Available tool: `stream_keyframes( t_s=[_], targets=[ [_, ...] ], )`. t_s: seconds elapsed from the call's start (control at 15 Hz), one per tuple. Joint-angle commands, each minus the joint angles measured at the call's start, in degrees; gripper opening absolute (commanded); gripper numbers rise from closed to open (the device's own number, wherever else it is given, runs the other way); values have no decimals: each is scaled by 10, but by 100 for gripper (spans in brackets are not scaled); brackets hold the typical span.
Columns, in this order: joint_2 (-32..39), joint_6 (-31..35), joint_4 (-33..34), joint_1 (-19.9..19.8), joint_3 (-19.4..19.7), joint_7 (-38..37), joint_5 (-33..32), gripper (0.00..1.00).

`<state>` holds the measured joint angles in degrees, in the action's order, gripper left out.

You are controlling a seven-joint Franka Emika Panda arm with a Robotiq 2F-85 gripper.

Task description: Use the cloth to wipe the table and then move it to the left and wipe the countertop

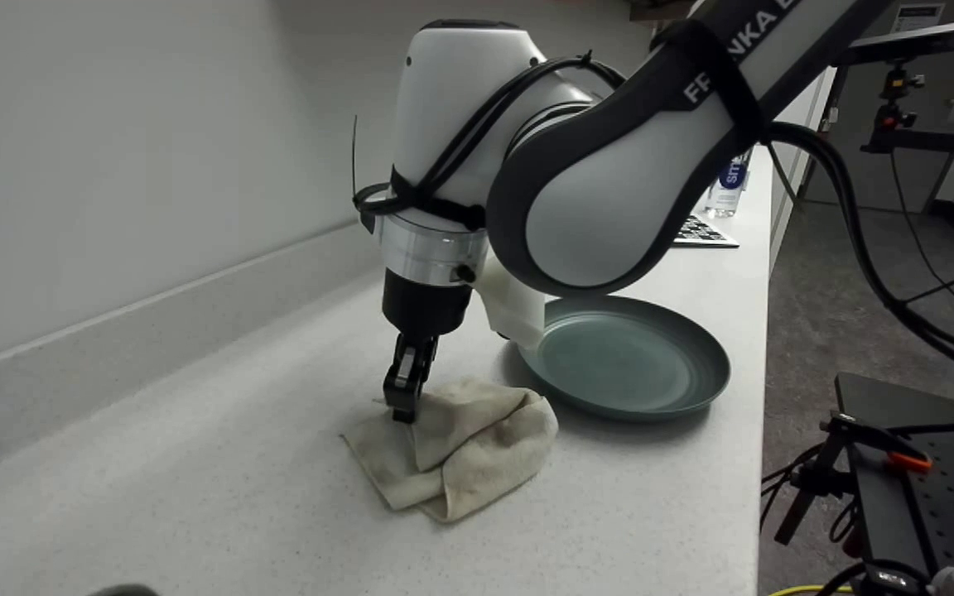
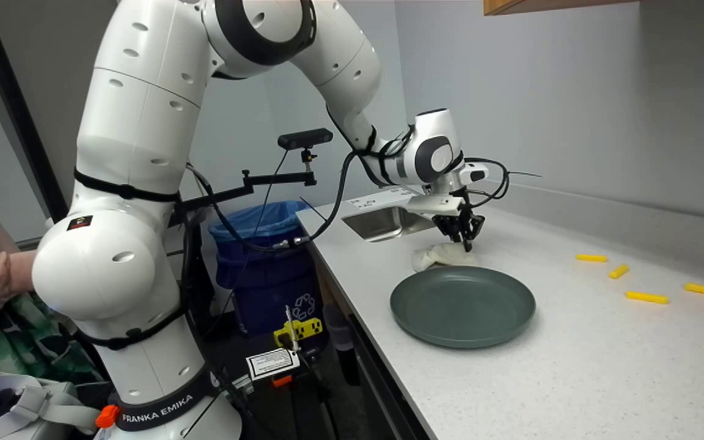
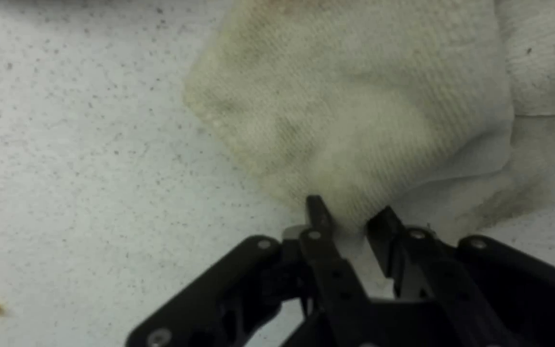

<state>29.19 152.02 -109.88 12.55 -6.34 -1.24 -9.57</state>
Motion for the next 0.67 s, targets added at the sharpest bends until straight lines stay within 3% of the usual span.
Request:
stream_keyframes(
  t_s=[0.0, 0.6],
  targets=[
    [-22, 19, -3, 6, -3, -6, 8, 0],
    [-114, 11, 26, 2, -43, 17, 25, 1]
  ],
)
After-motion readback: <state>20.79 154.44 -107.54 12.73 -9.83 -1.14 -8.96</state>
